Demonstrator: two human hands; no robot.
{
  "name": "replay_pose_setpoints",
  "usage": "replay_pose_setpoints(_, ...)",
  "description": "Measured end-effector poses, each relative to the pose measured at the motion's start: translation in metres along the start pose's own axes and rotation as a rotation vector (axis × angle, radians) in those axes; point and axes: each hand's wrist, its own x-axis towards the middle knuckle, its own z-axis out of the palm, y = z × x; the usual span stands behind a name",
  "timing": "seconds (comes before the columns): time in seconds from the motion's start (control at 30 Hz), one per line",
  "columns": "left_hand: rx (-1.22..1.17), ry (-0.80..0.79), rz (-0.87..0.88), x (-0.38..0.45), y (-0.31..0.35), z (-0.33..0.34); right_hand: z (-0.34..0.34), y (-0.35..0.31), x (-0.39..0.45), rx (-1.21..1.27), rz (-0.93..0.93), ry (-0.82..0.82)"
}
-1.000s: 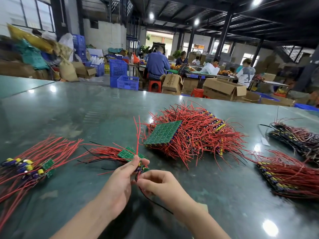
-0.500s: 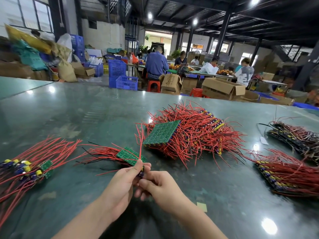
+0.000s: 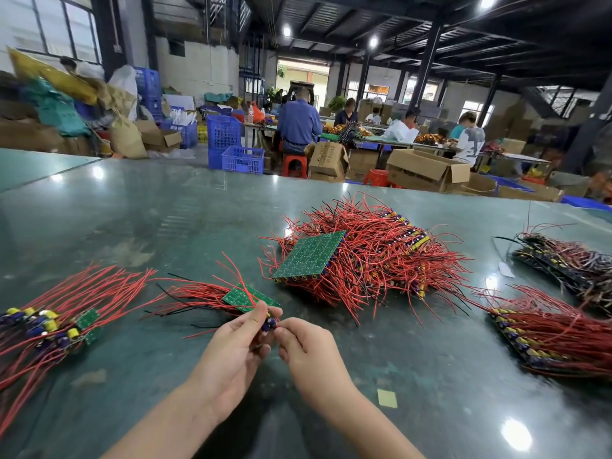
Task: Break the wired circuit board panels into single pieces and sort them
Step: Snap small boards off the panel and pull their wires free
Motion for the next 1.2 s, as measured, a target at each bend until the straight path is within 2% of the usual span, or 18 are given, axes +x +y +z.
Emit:
replay_pose_setpoints(0.17,0.006,0.062,0.008,0.001,0.0,-0.002,-0.002,-0.001,0.001,-0.053,-0.012,-0.067)
replay_pose_setpoints(0.33,-0.022,0.038,0.065,0.001,-0.002,0.005,-0.002,0.0,0.002,-0.034,-0.053,0.062)
replay_pose_setpoints(0.57,-0.064,0.074,0.069,0.002,-0.003,0.0,-0.001,0.0,0.004,-0.013,-0.04,0.018)
replay_pose_setpoints(0.67,-0.064,0.055,0.077,0.002,-0.002,0.0,-0.004,0.0,0.005,0.025,-0.021,-0.021)
replay_pose_setpoints(0.93,-0.26,0.003,0.072,0.002,-0.003,0.011,0.005,0.001,0.007,0.244,0.079,0.074)
replay_pose_setpoints(1.07,-0.318,0.08,-0.029,0.004,-0.008,0.008,0.004,0.002,0.007,0.166,0.093,0.021)
replay_pose_setpoints(1.2,-0.209,0.069,-0.066,0.004,-0.011,-0.003,-0.001,0.013,0.003,-0.145,0.005,0.007)
